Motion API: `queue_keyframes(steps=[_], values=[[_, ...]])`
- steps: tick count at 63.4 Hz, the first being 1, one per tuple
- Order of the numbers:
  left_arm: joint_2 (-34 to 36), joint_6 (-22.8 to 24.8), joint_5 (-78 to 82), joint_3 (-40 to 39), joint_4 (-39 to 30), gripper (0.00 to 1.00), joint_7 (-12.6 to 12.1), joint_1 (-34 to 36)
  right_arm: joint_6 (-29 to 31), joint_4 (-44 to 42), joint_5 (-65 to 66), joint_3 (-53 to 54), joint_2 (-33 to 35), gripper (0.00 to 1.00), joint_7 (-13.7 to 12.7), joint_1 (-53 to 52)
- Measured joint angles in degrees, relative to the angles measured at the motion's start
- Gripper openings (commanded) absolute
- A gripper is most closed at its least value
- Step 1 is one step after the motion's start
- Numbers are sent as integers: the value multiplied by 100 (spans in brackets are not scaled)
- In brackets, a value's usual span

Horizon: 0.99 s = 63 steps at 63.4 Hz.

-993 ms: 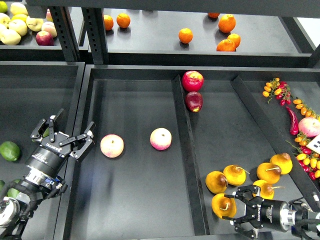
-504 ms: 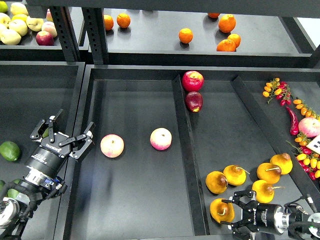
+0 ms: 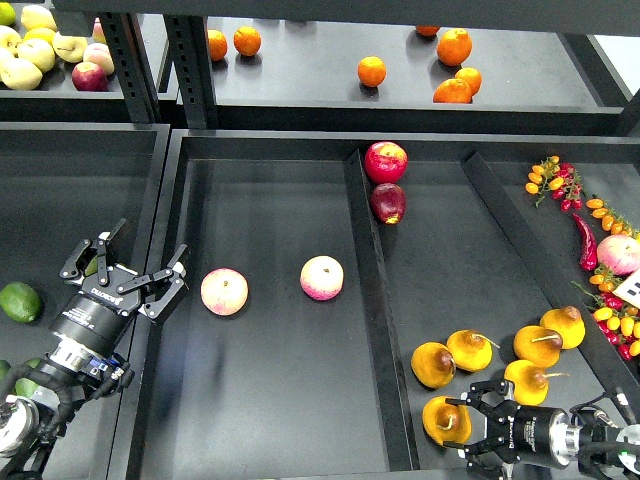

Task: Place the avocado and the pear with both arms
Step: 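Open the right gripper to release the pear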

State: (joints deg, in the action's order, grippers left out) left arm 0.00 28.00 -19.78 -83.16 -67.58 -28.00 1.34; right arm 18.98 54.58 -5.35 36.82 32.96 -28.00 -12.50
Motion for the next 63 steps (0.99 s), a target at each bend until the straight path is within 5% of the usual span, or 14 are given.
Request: queue_keyframes(steps=[25,63], values=[[0,0,0,0,-1,99,0,-2,-40,0,-9,-8,1,87,0,28],[0,0,0,46,-28,99,0,-2,-94,439,-212,1111,-58,91,0,-20]])
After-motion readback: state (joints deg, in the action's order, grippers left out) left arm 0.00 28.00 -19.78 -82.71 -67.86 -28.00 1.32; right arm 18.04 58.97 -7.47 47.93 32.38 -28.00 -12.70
